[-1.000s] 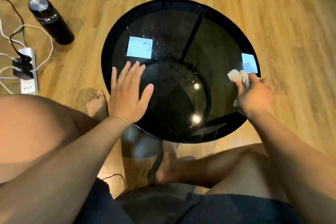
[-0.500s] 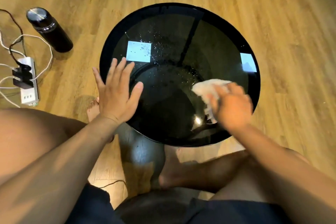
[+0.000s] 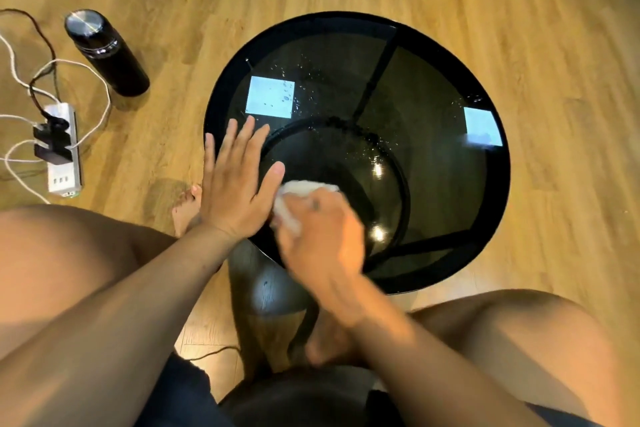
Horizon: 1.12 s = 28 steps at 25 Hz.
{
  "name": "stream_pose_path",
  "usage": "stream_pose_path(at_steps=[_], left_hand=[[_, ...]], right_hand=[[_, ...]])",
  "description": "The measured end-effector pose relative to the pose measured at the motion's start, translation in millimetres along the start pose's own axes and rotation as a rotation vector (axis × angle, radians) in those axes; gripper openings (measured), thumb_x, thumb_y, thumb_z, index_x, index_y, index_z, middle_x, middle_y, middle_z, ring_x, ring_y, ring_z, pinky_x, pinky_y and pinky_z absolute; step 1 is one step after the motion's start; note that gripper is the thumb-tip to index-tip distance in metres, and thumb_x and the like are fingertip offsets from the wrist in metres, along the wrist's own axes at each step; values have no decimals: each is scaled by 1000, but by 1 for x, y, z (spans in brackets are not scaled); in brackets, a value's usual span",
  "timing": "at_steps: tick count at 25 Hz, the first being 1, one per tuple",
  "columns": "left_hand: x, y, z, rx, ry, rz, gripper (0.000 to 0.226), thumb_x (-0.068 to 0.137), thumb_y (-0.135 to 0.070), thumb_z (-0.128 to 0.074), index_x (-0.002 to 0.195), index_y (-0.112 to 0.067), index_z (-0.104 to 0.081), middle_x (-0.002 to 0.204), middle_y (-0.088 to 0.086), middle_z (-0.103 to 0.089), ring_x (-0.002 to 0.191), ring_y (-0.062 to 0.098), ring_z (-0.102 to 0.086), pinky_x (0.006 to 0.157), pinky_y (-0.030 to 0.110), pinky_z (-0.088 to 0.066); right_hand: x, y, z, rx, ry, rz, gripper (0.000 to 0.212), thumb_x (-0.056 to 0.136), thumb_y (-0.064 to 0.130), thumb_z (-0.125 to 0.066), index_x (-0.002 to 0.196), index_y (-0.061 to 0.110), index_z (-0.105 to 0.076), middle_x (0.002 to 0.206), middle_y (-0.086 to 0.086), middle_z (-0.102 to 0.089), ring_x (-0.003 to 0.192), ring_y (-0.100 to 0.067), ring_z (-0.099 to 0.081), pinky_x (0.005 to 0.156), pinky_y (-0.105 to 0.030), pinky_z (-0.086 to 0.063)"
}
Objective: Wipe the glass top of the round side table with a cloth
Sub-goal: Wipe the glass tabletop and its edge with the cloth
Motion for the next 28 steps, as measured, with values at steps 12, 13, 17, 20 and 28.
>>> stream_pose_path(at_steps=[12,13,17,20,28], left_hand=[[1,1,0,-23,1,7,62,99,-50,-22,152,-18,-31,162,6,-29,153,24,-14,124,49,-2],[0,0,0,-35,0,8,62,99,-50,-22,152,-18,-31,161,6,-29,153,24,-14,124,48,-2],[0,-1,3,-73,-14,-2,62,99,-50,-22,151,-16,-33,161,7,-31,152,24,-15,124,45,1],[-2,-4,1,-30,0,-43,62,99,-49,-21,150,-16,-34,160,9,-31,152,26,-14,123,49,3],[2,2,-2,12,21,12,64,98,-53,-20,151,-18,-32,161,5,-30,153,24,-14,123,51,-2]], right_hand=[[52,-261,78,-203,-81,-517,33,95,40,-45,113,18,-61,106,-28,-60,95,-44,-60,74,-39,-45],[47,-229,66,-213,-85,-486,33,94,40,-46,111,17,-62,103,-26,-61,92,-44,-60,72,-39,-46],[5,-32,9,-116,-76,-89,29,80,40,-66,105,25,-69,91,-10,-64,84,-31,-62,62,-33,-51],[-14,25,-12,36,49,102,32,78,43,-70,107,29,-68,93,-4,-62,85,-22,-61,62,-31,-52],[44,-285,78,-170,4,-498,44,87,53,-40,122,30,-56,104,-18,-64,73,-31,-63,72,-34,-53]])
Point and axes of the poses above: each hand's wrist, its own x-axis towards the middle knuckle, its own z-axis out of the back of the hand, y = z × x, the point moved 9 cm from there along x, towards the middle knuckle
